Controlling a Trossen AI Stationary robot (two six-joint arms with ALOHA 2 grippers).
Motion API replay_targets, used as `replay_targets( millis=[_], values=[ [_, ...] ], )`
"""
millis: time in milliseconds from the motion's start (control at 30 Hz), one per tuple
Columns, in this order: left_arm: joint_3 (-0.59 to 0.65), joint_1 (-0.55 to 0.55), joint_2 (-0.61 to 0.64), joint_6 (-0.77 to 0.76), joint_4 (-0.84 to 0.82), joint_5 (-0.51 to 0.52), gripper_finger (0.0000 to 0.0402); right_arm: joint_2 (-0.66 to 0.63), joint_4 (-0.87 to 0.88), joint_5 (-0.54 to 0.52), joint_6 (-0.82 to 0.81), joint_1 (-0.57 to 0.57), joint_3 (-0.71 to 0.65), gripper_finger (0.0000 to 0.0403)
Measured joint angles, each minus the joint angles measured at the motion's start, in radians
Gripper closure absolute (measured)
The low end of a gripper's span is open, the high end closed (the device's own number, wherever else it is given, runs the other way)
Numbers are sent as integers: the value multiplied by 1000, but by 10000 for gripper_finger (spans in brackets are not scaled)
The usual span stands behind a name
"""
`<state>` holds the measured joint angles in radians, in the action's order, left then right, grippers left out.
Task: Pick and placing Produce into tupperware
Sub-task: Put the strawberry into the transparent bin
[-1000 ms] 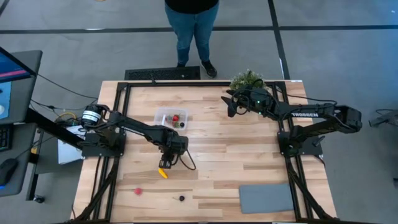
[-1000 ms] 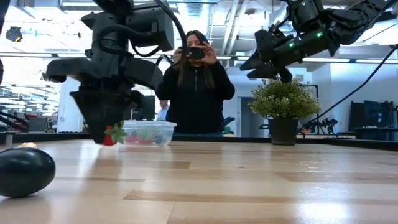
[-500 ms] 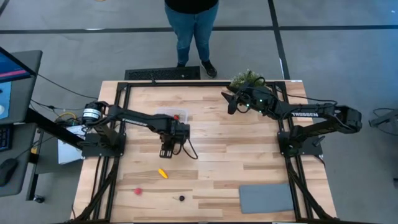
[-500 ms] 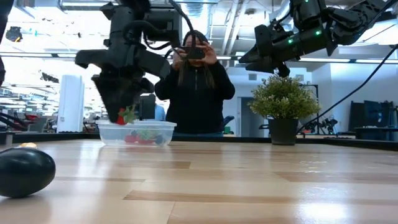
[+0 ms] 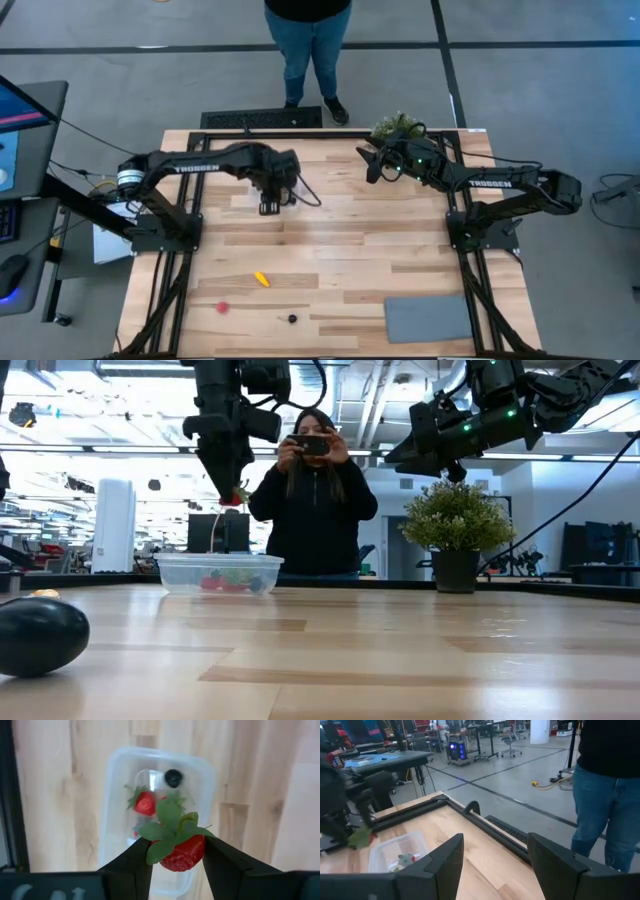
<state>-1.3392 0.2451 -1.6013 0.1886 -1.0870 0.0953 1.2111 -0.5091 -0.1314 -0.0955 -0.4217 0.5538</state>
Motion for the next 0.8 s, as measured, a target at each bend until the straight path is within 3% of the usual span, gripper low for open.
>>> replay_targets(
  millis=[433,800],
  values=[
    [11,167,-3,8,-21,-72,267,0,1,0,-6,0,0,159],
    [206,175,-4,25,157,-124,266,0,3,0,-35,0,0,159]
  ],
)
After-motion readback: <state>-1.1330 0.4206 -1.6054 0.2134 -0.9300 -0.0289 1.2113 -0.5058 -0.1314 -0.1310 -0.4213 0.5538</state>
